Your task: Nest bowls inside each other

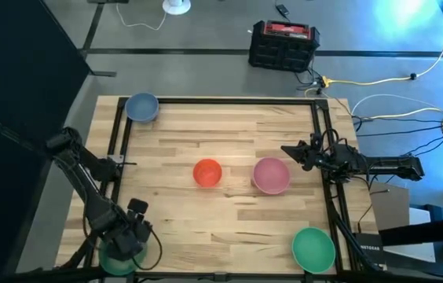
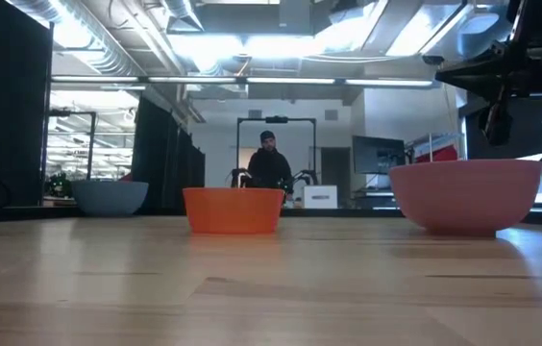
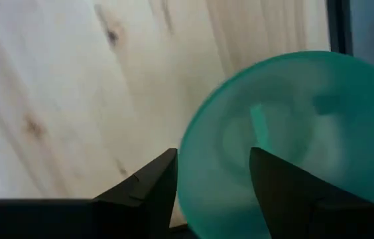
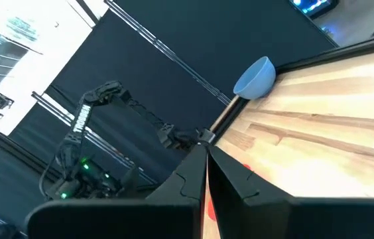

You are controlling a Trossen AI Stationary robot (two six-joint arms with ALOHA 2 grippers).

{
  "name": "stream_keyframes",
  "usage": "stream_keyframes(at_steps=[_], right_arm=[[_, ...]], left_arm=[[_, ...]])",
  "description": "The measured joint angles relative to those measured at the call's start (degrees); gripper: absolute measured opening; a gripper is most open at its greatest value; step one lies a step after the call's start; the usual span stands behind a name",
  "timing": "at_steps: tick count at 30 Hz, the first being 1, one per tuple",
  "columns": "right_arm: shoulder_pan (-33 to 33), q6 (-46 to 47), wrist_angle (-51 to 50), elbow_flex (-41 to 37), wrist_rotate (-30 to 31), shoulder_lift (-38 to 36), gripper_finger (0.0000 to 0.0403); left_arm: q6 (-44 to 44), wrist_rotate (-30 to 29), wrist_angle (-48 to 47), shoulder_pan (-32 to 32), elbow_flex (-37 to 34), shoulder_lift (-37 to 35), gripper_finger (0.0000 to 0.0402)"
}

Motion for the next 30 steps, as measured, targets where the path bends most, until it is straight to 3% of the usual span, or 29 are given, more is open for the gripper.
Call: stream_keyframes(at_steps=[15,25,30], right_arm=[[-0.03,-0.92,0.72,0.0,-1.16,0.64,0.0001],[0.02,-0.98,0.53,0.02,-2.89,0.75,0.0001],[0.01,-0.94,0.69,0.02,-3.39,0.76,0.0001]], left_arm=[[2.5,-1.1,5.5,-1.03,-0.15,8.68,0.0171],[5.81,-1.47,7.09,-0.26,-0.08,9.94,0.0171],[5.88,-1.3,7.01,-0.12,-0.13,10.23,0.0148]])
